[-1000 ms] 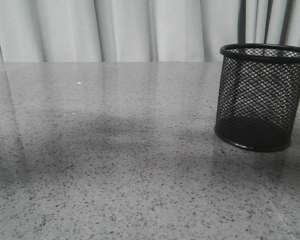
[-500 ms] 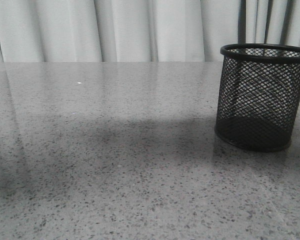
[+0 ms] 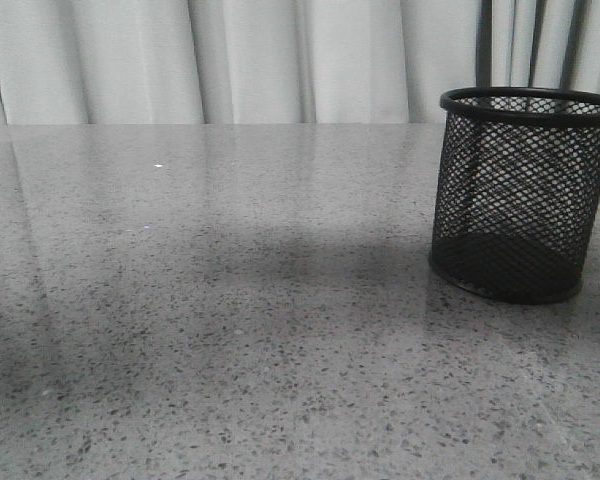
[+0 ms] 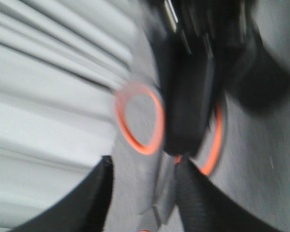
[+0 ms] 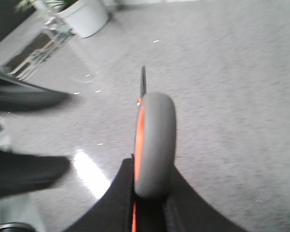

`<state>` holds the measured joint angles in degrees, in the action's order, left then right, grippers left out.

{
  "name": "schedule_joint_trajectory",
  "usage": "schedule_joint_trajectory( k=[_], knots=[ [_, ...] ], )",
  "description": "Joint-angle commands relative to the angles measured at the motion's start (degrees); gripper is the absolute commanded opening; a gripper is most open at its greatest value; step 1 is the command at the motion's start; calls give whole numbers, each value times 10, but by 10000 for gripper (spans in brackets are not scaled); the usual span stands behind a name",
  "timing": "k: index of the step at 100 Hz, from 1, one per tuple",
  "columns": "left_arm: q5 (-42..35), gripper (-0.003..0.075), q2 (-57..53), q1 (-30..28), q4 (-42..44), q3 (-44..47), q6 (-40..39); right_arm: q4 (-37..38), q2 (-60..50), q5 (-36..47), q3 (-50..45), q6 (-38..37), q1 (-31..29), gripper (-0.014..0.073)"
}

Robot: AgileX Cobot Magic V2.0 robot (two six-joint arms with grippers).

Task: Put scissors into bucket

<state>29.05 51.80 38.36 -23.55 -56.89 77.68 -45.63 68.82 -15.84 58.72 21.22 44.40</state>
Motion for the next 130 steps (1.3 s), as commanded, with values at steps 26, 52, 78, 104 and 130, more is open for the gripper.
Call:
schedule_joint_trajectory(
  k=[26,52,78,104,130],
  knots=[
    [-167,209,-139,3,-196,-22,-10,51,-113,-263,105,0,-169,-69],
    [-166,-20,-170,3,-195,-22,-10,304,-104,-591,285,-161,-237,-69],
    [-165,-20,-170,3,-195,-13,-10,308,-142,-591,242,-197,-233,-69],
    [-140,-20,-179,3,-194,-13,-10,360,-215,-591,118,-227,-229,-69],
    [-140,-20,-179,3,-194,-13,-10,365,-156,-589,113,-226,-229,-69]
  ],
)
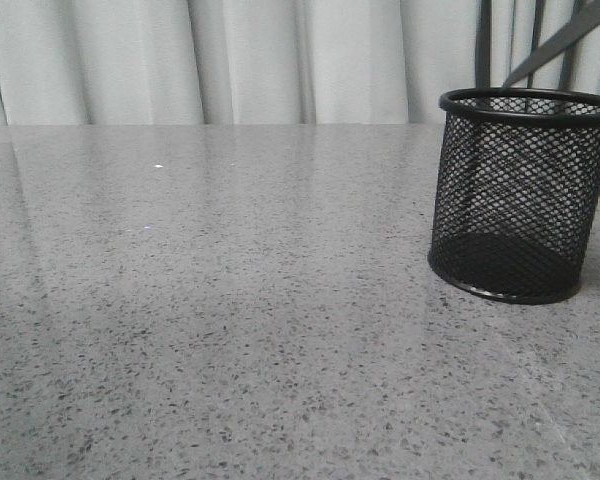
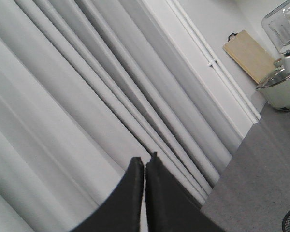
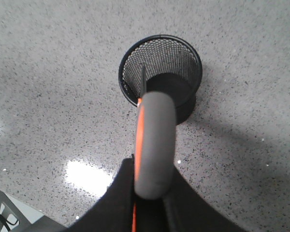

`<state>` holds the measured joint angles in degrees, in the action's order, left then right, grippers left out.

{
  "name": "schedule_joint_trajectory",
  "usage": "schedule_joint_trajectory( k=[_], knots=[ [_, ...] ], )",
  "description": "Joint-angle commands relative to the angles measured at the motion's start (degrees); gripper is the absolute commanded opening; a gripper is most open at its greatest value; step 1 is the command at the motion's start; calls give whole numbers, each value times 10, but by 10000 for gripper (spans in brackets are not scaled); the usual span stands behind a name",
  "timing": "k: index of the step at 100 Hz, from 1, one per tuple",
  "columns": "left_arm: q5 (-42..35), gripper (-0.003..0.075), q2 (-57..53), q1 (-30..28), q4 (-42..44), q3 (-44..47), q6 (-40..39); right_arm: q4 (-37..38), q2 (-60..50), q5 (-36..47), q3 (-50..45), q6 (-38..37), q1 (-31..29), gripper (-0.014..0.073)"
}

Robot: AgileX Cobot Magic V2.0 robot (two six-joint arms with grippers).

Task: Put scissors into bucket

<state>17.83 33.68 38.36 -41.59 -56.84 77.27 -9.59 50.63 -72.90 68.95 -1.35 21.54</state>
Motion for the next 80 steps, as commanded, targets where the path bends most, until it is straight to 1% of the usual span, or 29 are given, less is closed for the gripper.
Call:
schedule_joint_trajectory(
  k=[1,15,28,33,40,45,50,52,55,59,64,68,73,77,80],
  knots=[
    [-28,-20,2,3,-13,-14,-6,7,32,-18,11,0,0,-69],
    [-28,-20,2,3,-13,-14,-6,31,91,-10,15,1,0,-69],
    [-28,-20,2,3,-13,-14,-6,33,130,-8,33,1,0,-67],
    [-28,-20,2,3,-13,-14,-6,33,142,-8,43,1,0,-46],
    [-28,-20,2,3,-13,-14,-6,33,152,-8,57,1,0,36],
    [-28,-20,2,3,-13,-14,-6,33,155,-8,67,1,0,125],
    [-28,-20,2,3,-13,-14,-6,33,155,-4,77,1,0,245],
    [-28,-20,2,3,-13,-14,-6,33,155,0,80,1,0,275],
    [-28,-20,2,3,-13,-14,-7,34,155,4,88,1,0,344],
    [-34,-20,2,2,-13,-14,-25,35,154,8,98,1,0,402],
    [-63,-20,2,-1,-13,-9,-74,37,153,6,120,1,0,461],
    [-103,-20,-2,-4,-13,-1,-126,37,150,3,134,3,0,470],
    [-162,-20,-11,-8,-16,17,-175,37,137,2,151,5,0,457],
    [-211,-20,-19,-12,-25,37,-200,37,123,-1,161,8,0,415],
    [-240,-20,-29,-15,-48,52,-202,37,105,-1,162,14,0,368]
  ],
)
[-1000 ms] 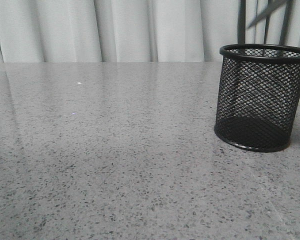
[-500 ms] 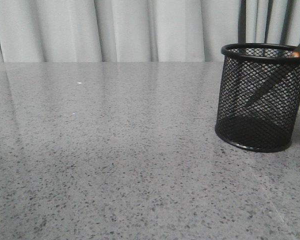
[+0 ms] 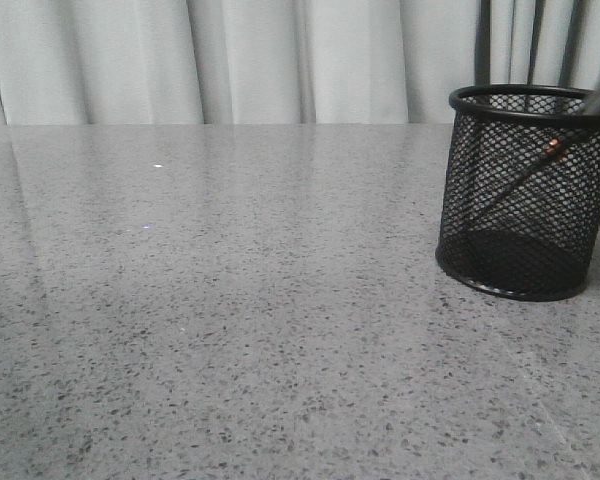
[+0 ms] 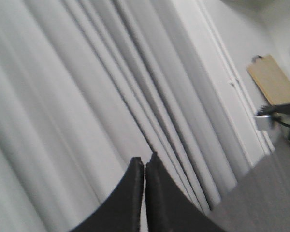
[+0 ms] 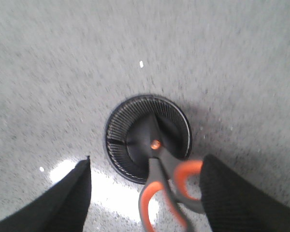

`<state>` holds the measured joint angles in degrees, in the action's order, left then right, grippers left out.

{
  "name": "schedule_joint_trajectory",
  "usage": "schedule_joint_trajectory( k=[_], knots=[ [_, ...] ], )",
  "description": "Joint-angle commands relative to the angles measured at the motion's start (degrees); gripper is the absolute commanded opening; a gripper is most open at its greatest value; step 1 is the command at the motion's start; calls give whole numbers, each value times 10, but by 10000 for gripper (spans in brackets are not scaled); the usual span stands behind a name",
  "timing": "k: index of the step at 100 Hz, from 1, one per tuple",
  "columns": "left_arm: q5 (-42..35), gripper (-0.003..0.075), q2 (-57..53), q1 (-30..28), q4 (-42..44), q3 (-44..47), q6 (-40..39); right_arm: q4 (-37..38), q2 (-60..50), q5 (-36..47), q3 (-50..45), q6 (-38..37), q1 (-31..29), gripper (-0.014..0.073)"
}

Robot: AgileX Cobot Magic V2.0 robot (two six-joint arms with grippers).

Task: Put scissors into bucket

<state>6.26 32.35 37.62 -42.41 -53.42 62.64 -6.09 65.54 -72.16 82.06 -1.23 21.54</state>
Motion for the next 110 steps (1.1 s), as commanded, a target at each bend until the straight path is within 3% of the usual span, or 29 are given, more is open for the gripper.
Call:
schedule_joint_trajectory(
  k=[1,17,39,51,63,86,110],
  knots=[
    [-138,-20,-18,-9,-45,22,-56,2,-48,-8,31,12,0,339],
    [-243,-20,-84,-11,-184,140,-55,27,-179,12,-6,36,0,-79],
    [-242,-20,-166,-11,-201,324,-55,104,-435,147,-208,40,0,-66],
    [-242,-20,-187,-11,-201,384,-55,172,-573,210,-342,40,0,-66],
    [-242,-20,-190,-11,-202,409,-55,182,-677,264,-415,40,0,-68],
    [-236,-20,-190,-10,-261,408,-55,171,-649,282,-418,39,-4,-68],
    [-236,-20,-190,-10,-263,408,-55,171,-649,279,-418,39,-4,-68]
  ],
)
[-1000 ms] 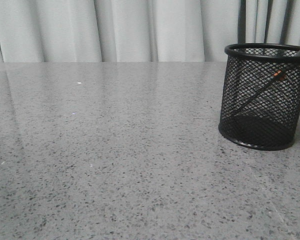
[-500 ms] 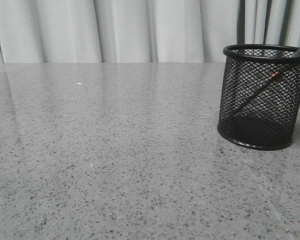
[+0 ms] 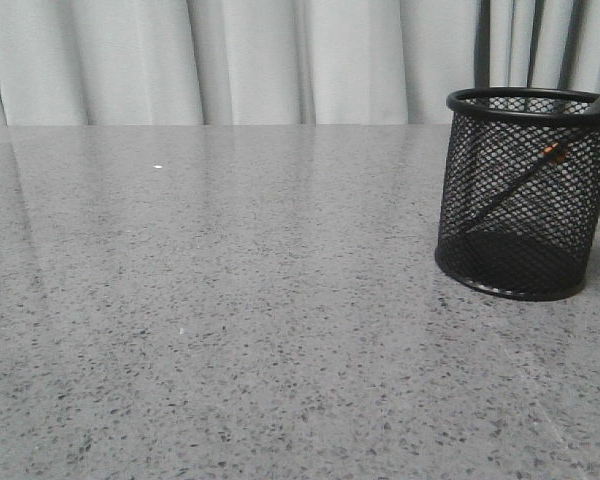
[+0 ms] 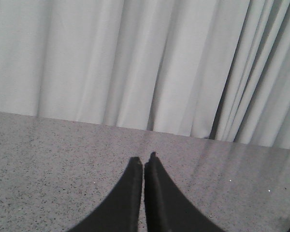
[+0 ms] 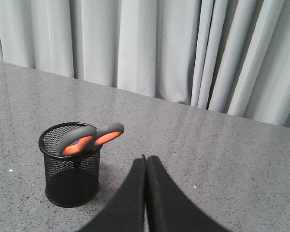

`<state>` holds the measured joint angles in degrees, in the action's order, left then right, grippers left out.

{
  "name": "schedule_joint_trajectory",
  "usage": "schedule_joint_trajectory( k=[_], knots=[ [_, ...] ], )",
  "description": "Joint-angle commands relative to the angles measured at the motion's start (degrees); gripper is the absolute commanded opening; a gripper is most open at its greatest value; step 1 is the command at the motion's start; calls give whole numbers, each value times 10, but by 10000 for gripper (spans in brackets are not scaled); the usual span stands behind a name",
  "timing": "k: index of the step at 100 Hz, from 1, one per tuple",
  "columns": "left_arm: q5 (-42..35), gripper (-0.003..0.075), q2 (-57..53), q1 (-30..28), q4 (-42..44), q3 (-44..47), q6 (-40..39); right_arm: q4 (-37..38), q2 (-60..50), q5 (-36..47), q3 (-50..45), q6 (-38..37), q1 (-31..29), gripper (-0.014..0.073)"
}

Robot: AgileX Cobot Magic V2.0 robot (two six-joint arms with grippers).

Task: Put scissors into bucket

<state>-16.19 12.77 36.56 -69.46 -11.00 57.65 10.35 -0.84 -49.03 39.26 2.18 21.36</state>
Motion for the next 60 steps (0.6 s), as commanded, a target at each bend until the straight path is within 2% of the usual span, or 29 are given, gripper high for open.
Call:
schedule_joint_trajectory(
  k=[1,27,37,50,57,60],
  knots=[
    [-12,-20,6,1,8,-16,-5,7,14,48,10,5,-2,-68],
    [-13,-20,6,-2,14,-11,-5,7,14,48,10,5,-2,-68],
    [-21,-20,0,-22,61,-11,-4,7,14,48,10,5,-2,-68],
    [24,-20,-32,-76,196,20,-14,7,14,48,10,5,-2,-68],
    [47,-20,-53,-113,336,52,-113,7,14,48,10,5,-2,-68],
    [54,-20,-61,-128,393,65,-191,7,14,48,10,5,-2,-68]
  ],
)
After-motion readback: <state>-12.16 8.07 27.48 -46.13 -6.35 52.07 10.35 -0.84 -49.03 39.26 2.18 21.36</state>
